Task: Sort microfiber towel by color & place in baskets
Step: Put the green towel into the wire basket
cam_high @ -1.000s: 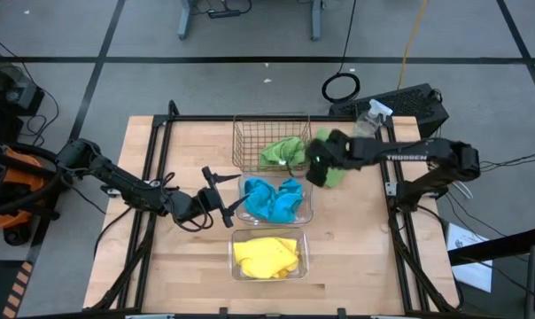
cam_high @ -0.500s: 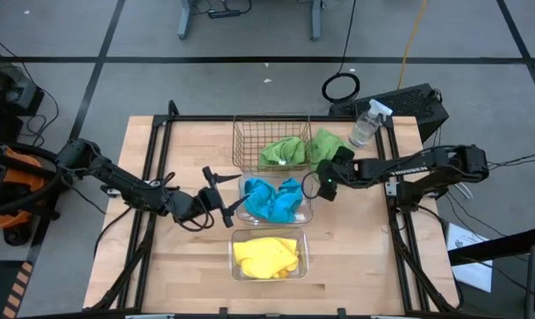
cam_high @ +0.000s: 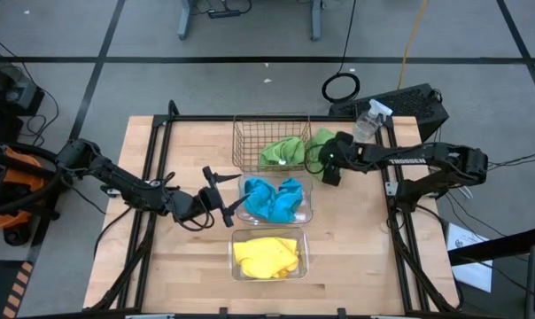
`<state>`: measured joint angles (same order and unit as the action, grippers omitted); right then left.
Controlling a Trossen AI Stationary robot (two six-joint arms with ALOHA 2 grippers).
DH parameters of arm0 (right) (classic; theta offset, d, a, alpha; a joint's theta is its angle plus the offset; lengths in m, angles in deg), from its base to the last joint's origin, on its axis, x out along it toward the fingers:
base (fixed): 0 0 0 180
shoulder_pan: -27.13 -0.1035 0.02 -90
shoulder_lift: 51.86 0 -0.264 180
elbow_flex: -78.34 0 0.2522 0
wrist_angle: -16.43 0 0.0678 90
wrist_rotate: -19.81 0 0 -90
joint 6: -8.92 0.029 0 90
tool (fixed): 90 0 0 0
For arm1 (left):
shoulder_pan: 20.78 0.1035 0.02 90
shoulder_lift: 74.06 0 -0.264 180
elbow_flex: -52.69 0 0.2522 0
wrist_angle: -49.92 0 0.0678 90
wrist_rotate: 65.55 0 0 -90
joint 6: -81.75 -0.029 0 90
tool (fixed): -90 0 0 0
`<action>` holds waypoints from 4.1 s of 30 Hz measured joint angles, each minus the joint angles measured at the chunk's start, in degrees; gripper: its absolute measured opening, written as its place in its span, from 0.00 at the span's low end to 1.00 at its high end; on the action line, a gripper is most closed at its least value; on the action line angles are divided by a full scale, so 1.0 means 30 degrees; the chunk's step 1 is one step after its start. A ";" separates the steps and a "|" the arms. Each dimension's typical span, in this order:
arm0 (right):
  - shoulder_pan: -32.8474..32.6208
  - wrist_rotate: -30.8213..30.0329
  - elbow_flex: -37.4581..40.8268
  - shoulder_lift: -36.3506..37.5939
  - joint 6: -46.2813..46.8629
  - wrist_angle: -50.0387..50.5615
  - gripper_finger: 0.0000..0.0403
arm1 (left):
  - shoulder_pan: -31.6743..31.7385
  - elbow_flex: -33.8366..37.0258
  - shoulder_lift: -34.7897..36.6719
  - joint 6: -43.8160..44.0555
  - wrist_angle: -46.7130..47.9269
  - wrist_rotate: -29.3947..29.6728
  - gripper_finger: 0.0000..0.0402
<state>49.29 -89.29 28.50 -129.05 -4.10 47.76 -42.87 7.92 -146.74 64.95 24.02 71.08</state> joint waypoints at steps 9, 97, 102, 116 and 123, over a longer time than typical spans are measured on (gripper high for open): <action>-0.0156 0.1158 0.0000 -0.0275 -0.1813 -0.0678 0.79 | 0.0000 0.0000 0.0000 -0.0007 0.0487 0.0000 0.77; -1.8013 -0.4494 0.0000 -0.2149 -0.2751 -2.6411 0.01 | 0.0503 -0.8291 -0.9420 -0.2378 -0.3372 -0.8746 0.97; -1.8013 -0.4503 0.0000 -0.2149 -0.2751 -2.6455 0.01 | 0.0503 -0.8298 -0.9420 -0.3305 -0.2950 -0.8757 0.81; -1.9289 -0.8326 0.0000 -0.2127 -0.3573 -2.5489 0.12 | 0.0481 -0.8298 -0.8290 -0.3536 0.0186 -0.8018 0.08; -2.1741 -1.5482 0.0000 -0.2120 -0.5661 -2.4045 0.43 | 0.0446 -0.8291 -0.6790 -0.1903 0.3994 -0.6845 0.12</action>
<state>-15.93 -135.74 28.50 -135.41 -21.08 -24.38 -41.53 -16.95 -167.11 59.24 36.00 50.55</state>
